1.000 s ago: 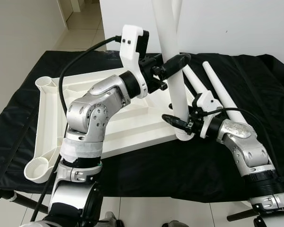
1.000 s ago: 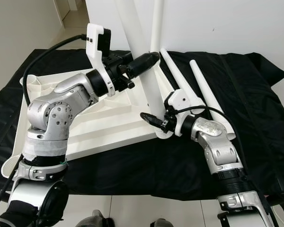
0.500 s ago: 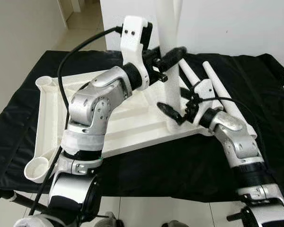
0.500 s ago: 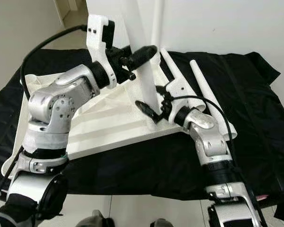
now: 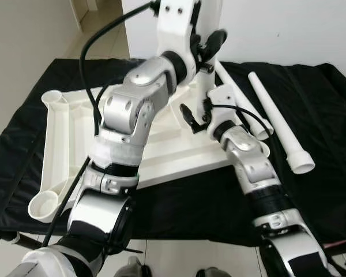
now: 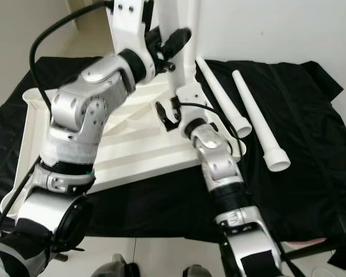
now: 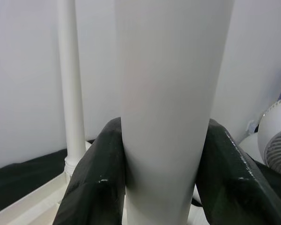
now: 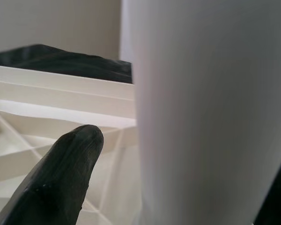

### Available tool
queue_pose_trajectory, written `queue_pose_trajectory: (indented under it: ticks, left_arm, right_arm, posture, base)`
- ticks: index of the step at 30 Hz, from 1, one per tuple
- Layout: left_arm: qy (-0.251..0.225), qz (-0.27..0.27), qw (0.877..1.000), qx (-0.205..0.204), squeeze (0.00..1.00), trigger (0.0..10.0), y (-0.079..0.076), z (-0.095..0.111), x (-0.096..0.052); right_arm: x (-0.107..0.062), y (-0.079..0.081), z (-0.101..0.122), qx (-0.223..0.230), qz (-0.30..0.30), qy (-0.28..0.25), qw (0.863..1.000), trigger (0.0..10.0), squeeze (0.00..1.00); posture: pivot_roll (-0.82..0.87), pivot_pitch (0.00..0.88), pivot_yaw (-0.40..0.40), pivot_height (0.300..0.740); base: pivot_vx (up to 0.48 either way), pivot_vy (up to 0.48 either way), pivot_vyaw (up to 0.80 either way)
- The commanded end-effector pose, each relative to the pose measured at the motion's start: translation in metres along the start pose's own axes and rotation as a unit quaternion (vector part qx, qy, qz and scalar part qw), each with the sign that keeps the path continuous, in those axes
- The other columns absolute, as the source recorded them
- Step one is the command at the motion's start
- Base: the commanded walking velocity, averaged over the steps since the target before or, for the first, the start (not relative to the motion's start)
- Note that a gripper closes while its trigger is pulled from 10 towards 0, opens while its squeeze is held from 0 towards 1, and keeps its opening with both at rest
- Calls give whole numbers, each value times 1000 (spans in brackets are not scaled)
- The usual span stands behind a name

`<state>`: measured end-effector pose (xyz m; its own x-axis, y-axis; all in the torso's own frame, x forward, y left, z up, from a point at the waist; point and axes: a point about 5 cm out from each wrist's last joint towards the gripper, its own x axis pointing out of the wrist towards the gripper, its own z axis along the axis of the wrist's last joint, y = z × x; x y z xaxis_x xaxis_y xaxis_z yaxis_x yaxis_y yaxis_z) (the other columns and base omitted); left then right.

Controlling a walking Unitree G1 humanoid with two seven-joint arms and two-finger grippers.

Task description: Building children table

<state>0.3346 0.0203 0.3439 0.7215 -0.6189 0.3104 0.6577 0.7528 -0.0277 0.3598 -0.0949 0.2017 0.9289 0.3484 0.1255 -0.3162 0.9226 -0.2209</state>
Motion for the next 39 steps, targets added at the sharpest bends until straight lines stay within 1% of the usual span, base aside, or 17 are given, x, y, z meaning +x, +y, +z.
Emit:
queue_pose_trajectory:
  ticks: [1, 2, 3, 4, 6, 7, 9, 11, 13, 17, 26, 38, 39]
  left_arm:
    - [-12, 33, 999, 1, 0, 10000, 2, 7, 2]
    - [-16, 41, 999, -6, 0, 10000, 0, 9, 5]
    - [-16, 41, 999, -6, 0, 10000, 0, 9, 5]
    - [-21, 43, 999, -6, 0, 10000, -3, 12, 7]
    - [-21, 43, 999, -6, 0, 10000, -3, 12, 7]
    - [-26, 42, 999, -6, 0, 10000, -6, 14, 8]
    - [-26, 42, 999, -6, 0, 10000, -6, 14, 8]
    - [-29, 42, 999, 0, 0, 10000, -11, 15, 10]
    - [-29, 42, 999, 0, 0, 10000, -11, 15, 10]
    - [-27, 45, 999, 1, 0, 10000, -14, 14, 12]
    - [-29, 47, 998, -1, 0, 10000, -15, 15, 15]
    - [-35, 40, 999, 0, 0, 10000, -17, 18, 16]
    - [-36, 39, 999, 1, 0, 10000, -18, 19, 16]
  right_arm:
    - [3, -1, 2, -7, -14, -6, 1000, 10000, 0]
    - [5, -1, 3, -15, -41, -8, 999, 10000, 0]
    - [5, -1, 3, -15, -41, -8, 999, 10000, 0]
    - [8, -1, 3, -22, -69, -11, 997, 10000, 0]
    - [8, -1, 3, -22, -69, -11, 997, 10000, 0]
    - [10, -1, 6, -32, -92, -17, 995, 10000, 0]
    - [10, -1, 6, -32, -92, -17, 995, 10000, 0]
    - [12, -3, 15, -46, -132, -34, 990, 10000, 0]
    - [12, -3, 15, -46, -132, -34, 990, 10000, 0]
    - [13, -4, 22, -42, -165, -55, 984, 10000, 0]
    - [17, -5, 26, -42, -186, -68, 979, 10000, 0]
    - [19, -3, 19, -45, -194, -52, 979, 10000, 0]
    - [19, -3, 20, -44, -192, -53, 979, 4510, 0]
  posture:
    - [-93, 29, 24, 740]
    - [-90, 27, 21, 740]
    - [-90, 27, 21, 740]
    - [-88, 25, 20, 740]
    - [-88, 25, 20, 740]
    - [-87, 24, 19, 740]
    - [-87, 24, 19, 740]
    - [-87, 22, 16, 740]
    - [-87, 22, 16, 740]
    - [-89, 21, 19, 740]
    - [-92, 21, 19, 740]
    - [-89, 23, 22, 740]
    - [-89, 23, 22, 740]
  base:
    - [0, 0, 0]
    - [0, 0, 0]
    - [0, 0, 0]
    - [0, 0, 0]
    - [0, 0, 0]
    - [0, 0, 0]
    - [0, 0, 0]
    - [0, 0, 0]
    - [0, 0, 0]
    - [0, 0, 0]
    - [0, 0, 0]
    - [0, 0, 0]
    - [0, 0, 0]
